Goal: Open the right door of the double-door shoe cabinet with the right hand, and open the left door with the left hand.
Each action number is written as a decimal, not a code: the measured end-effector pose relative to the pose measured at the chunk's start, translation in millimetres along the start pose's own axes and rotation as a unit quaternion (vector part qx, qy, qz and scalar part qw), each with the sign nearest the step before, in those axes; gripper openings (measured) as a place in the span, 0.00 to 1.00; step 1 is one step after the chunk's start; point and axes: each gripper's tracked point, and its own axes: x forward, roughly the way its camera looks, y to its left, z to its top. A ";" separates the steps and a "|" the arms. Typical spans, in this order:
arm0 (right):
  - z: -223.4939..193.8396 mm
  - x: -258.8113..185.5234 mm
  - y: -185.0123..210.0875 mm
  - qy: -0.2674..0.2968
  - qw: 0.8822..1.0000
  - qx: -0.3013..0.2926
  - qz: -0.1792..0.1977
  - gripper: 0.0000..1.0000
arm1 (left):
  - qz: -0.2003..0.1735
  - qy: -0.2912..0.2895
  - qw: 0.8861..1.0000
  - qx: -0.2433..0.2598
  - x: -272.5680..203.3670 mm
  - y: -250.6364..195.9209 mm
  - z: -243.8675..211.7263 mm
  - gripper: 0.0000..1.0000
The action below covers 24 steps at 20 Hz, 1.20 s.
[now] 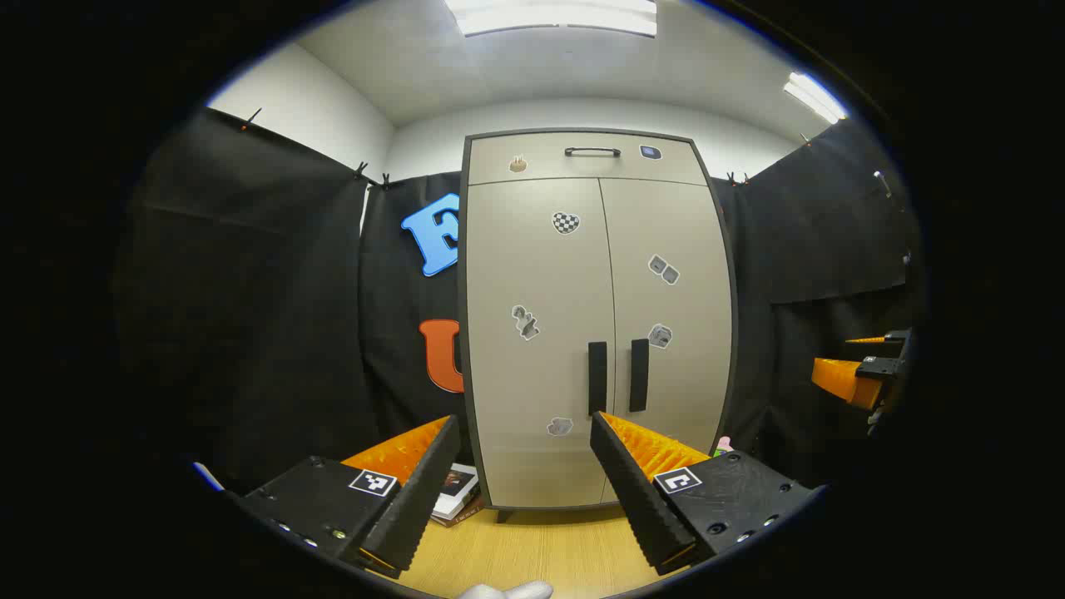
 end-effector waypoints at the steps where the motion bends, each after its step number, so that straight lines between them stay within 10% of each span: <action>1: 0.3 -1.5 -0.2 -0.001 1.000 0.000 0.000 0.99 | 0.001 -0.002 1.000 0.005 0.5 0.1 1.4 0.96; 24: -16.2 67.9 58.1 0.011 0.999 -0.009 0.033 1.00 | 0.035 0.000 0.999 0.012 0.9 23.8 -6.8 0.96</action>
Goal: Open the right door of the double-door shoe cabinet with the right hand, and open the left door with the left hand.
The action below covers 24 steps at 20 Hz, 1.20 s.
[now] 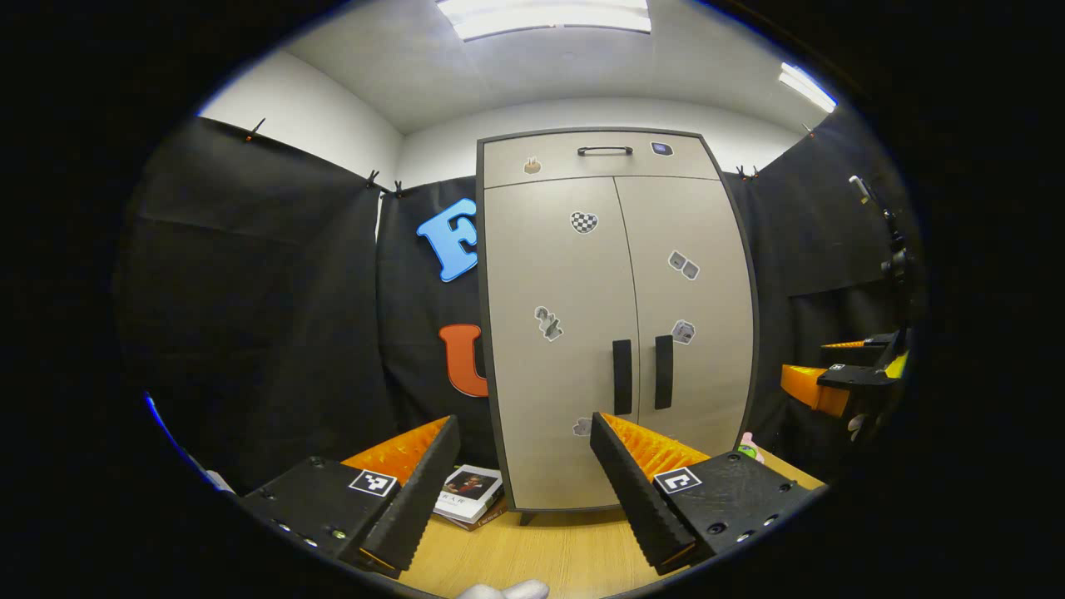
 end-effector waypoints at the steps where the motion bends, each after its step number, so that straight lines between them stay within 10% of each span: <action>1: -0.5 9.5 5.8 -0.001 1.000 -0.003 0.002 1.00 | 0.001 0.002 1.000 0.000 -0.7 1.4 -1.0 0.96; 19: -1.2 198.5 98.1 0.006 1.000 -0.001 0.002 1.00 | 0.037 0.015 0.999 0.004 7.6 46.7 -8.3 0.96; 24: -2.9 219.0 99.3 0.012 1.000 -0.002 -0.009 0.85 | 0.041 0.020 0.999 0.003 7.3 51.0 -8.7 0.96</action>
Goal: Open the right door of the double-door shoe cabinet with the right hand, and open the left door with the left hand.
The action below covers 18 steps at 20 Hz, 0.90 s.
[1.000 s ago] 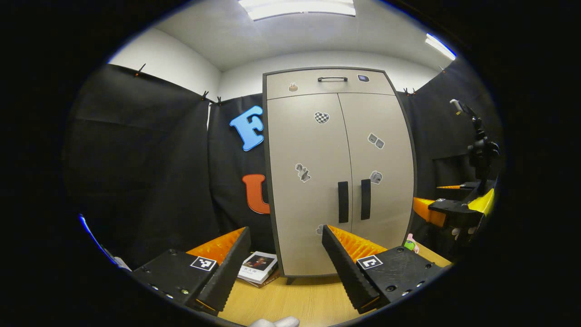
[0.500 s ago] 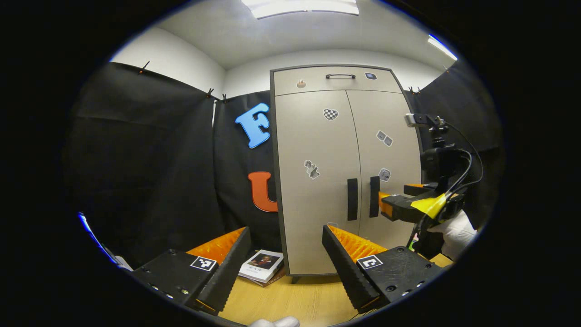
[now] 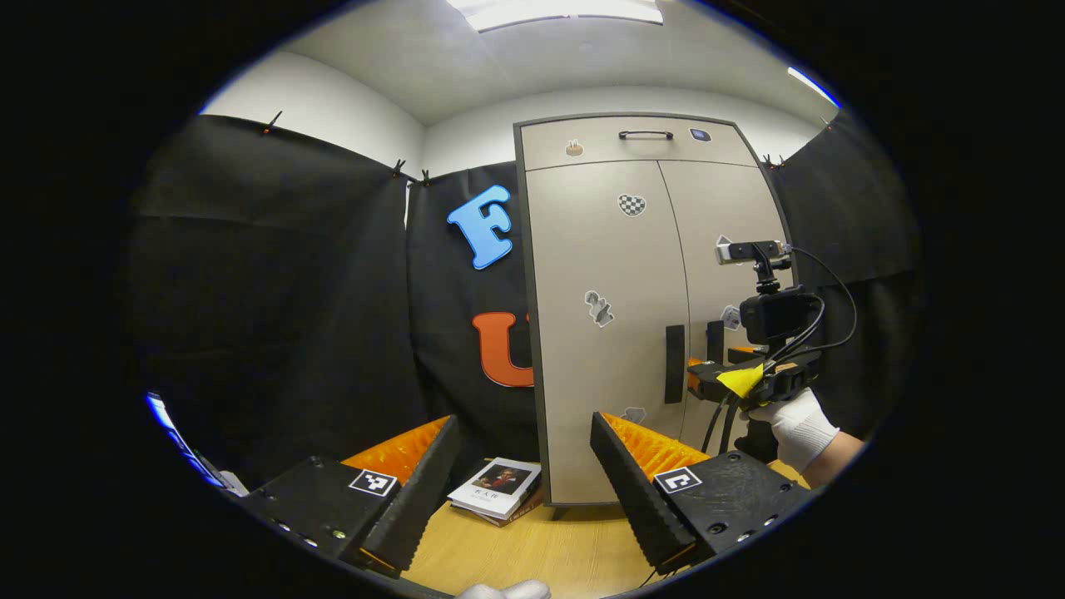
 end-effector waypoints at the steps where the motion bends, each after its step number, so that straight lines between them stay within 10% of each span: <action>1: -0.3 2.5 0.1 0.002 1.000 0.004 0.000 0.80 | 0.001 0.001 1.000 0.002 1.2 0.8 -1.0 0.96; 10: -2.8 7.1 0.4 0.016 1.000 0.011 -0.006 0.37 | 0.001 0.004 1.000 -0.004 4.5 0.5 -2.4 0.96; 18: -4.8 -7.1 -1.4 0.025 1.000 0.006 0.011 0.32 | -0.002 -0.004 1.000 -0.010 5.9 0.7 -2.7 0.96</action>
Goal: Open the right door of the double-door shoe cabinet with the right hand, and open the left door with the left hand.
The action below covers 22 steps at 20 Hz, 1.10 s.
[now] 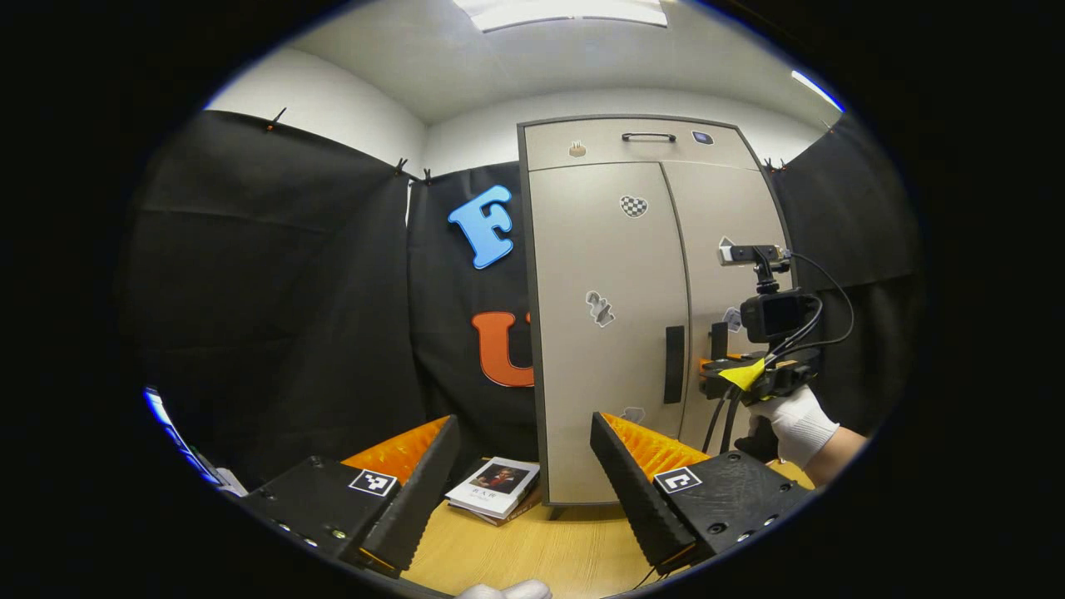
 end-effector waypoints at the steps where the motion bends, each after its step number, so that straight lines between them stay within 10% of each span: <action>1: -1.3 -6.5 -2.6 0.001 1.000 0.002 0.003 0.32 | 0.001 -0.001 1.000 -0.001 0.1 0.3 -0.1 0.96; 22: -22.2 -109.0 -53.9 -0.001 0.999 0.019 0.026 0.29 | 0.002 -0.018 1.000 0.002 -8.2 -1.1 4.1 0.96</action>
